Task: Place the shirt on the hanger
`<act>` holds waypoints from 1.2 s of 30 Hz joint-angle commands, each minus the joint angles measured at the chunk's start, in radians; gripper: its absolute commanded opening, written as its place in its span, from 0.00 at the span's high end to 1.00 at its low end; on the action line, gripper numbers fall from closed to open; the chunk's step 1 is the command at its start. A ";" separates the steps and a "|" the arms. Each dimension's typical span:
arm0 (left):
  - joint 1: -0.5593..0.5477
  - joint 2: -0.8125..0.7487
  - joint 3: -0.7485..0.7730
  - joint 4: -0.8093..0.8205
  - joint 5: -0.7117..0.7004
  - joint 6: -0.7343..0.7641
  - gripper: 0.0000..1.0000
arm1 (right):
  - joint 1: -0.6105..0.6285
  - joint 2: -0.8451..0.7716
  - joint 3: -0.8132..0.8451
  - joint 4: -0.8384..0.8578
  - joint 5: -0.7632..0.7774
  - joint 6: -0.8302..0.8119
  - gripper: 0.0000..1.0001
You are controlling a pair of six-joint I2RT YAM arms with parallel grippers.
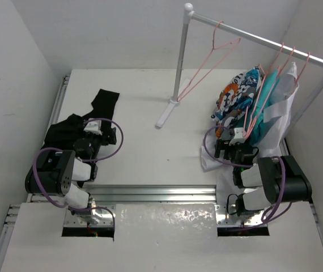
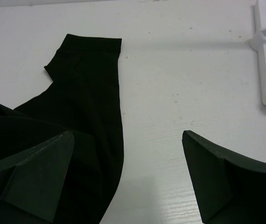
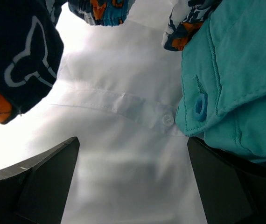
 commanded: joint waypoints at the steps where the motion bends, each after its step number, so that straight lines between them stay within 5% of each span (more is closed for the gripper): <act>1: -0.005 0.004 0.016 0.057 -0.006 -0.010 0.00 | -0.004 -0.016 -0.004 0.077 0.004 0.008 0.01; 5: -0.002 -0.053 0.063 -0.008 0.066 0.008 0.03 | -0.004 -0.110 -0.094 0.149 0.120 0.052 0.01; 8: -0.004 -0.242 0.310 -0.654 0.170 0.021 0.07 | -0.004 -0.177 -0.168 0.244 0.130 0.054 0.01; 11: -0.007 -0.307 0.548 -1.009 0.194 0.165 0.08 | 0.001 -0.255 -0.196 0.233 0.070 0.022 0.01; 15: 0.007 -0.322 0.648 -1.464 0.007 0.401 0.13 | 0.005 -0.432 -0.157 -0.062 0.053 0.080 0.01; 20: 0.136 -0.388 0.594 -1.544 -0.135 0.515 0.07 | 0.005 -0.573 -0.084 -0.259 0.020 0.149 0.01; 25: 0.312 -0.292 0.608 -1.499 -0.217 0.556 0.05 | 0.005 -0.679 0.004 -0.514 0.026 0.223 0.01; 31: 0.322 -0.206 0.511 -1.353 -0.279 0.624 0.05 | 0.005 -0.765 0.028 -0.727 -0.022 0.382 0.01; 35: 0.322 -0.123 0.481 -1.241 -0.310 0.642 0.13 | 0.007 -0.802 0.077 -0.843 -0.132 0.444 0.01; 36: 0.322 -0.114 0.477 -1.227 -0.310 0.644 0.27 | 0.007 -0.800 0.091 -0.871 -0.154 0.456 0.01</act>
